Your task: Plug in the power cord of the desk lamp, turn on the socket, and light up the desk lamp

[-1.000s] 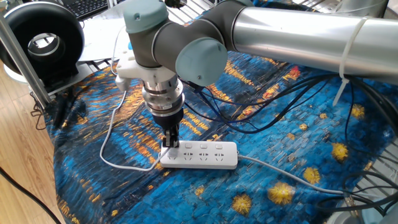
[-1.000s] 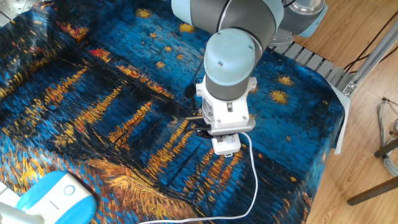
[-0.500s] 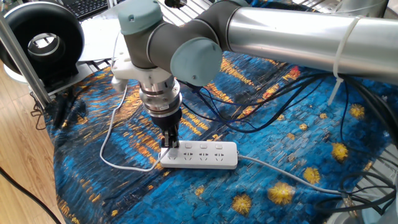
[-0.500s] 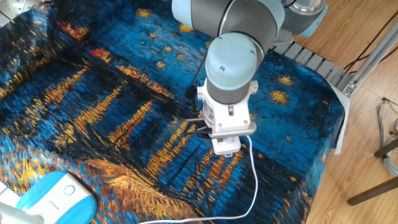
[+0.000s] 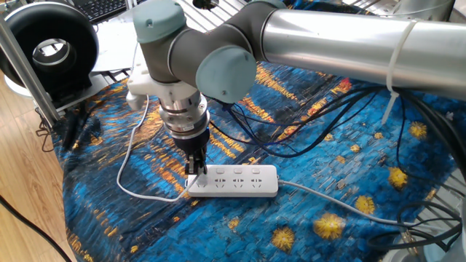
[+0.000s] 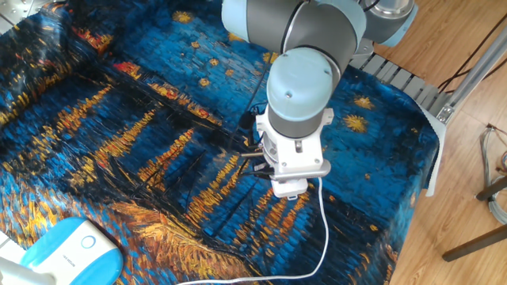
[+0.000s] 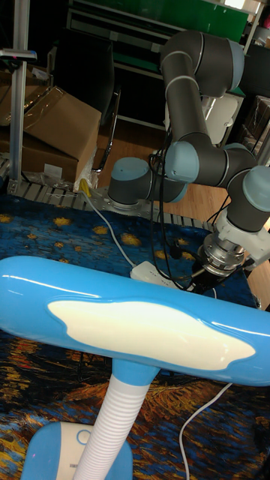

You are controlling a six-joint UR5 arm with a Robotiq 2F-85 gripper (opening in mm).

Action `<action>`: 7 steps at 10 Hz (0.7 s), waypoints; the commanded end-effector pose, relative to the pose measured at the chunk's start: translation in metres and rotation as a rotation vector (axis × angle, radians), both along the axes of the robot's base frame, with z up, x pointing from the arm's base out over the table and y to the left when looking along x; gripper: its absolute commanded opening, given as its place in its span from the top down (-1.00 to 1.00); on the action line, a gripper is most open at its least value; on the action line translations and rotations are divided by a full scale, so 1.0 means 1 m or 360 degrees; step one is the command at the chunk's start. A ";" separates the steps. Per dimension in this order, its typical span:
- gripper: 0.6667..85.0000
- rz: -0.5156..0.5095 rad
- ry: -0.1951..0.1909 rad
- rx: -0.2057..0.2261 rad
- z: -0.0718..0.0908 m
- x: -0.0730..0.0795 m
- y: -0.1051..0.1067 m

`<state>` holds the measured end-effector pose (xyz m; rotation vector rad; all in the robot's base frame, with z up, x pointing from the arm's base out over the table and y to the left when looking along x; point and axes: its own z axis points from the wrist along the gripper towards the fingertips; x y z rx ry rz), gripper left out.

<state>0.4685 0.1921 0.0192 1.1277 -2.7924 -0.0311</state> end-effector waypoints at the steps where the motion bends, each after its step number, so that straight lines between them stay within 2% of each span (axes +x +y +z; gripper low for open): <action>1: 0.98 -0.0001 0.0043 -0.0014 0.010 -0.001 0.000; 3: 0.98 -0.0016 0.0106 -0.0045 0.036 -0.001 0.002; 6: 0.98 -0.0047 0.0102 -0.0028 0.037 -0.002 0.010; 7: 0.98 -0.0027 0.0107 -0.0069 0.037 -0.003 0.002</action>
